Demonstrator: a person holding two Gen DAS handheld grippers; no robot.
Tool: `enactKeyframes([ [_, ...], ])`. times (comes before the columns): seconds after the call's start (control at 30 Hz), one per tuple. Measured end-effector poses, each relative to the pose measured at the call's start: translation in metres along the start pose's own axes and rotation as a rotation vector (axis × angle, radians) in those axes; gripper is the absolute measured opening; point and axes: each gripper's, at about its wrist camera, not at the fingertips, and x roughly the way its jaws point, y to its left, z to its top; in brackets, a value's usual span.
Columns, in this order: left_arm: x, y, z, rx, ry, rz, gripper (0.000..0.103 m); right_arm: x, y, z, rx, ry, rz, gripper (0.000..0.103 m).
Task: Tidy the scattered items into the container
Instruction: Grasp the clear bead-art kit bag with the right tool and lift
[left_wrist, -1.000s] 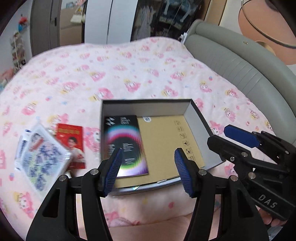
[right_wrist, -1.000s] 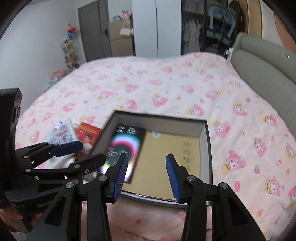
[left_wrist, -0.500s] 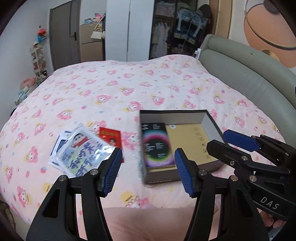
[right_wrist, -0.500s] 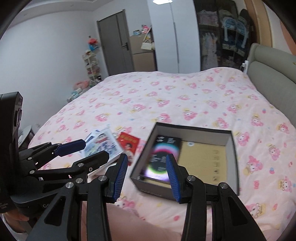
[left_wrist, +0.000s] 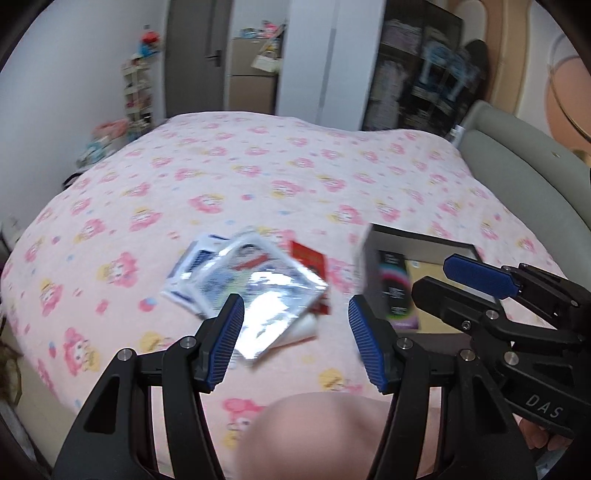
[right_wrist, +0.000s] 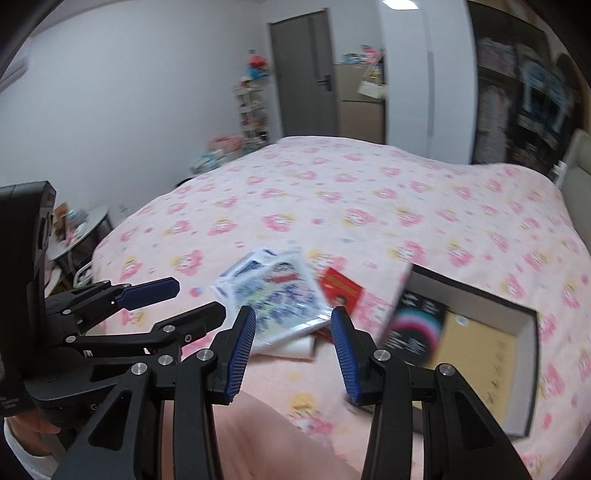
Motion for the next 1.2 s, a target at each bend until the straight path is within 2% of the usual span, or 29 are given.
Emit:
enactKeyframes([
  [0.07,-0.001,0.019,-0.001,-0.033,-0.005,0.026,0.06,0.01,0.014,0.006,-0.027,0.006,0.031,0.039],
  [0.23,0.007,0.05,-0.002,-0.098,-0.007,0.028,0.06,0.035,0.043,0.021,-0.093,0.029,0.096,0.039],
  [0.4,0.019,0.078,-0.004,-0.162,-0.004,0.02,0.06,0.064,0.047,0.027,-0.087,0.077,0.159,0.039],
  [0.57,0.054,0.103,-0.017,-0.234,0.055,0.054,0.06,0.091,0.018,0.021,-0.044,0.108,0.057,0.039],
  [0.73,0.095,0.124,-0.036,-0.298,0.146,0.041,0.057,0.132,-0.026,0.008,0.022,0.2,-0.043,0.039],
  [0.93,0.136,0.133,-0.048,-0.318,0.218,0.003,0.052,0.177,-0.045,-0.001,0.057,0.283,-0.037,0.039],
  [1.2,0.173,0.137,-0.056,-0.328,0.279,-0.054,0.052,0.227,-0.05,-0.009,0.037,0.372,-0.046,0.039],
])
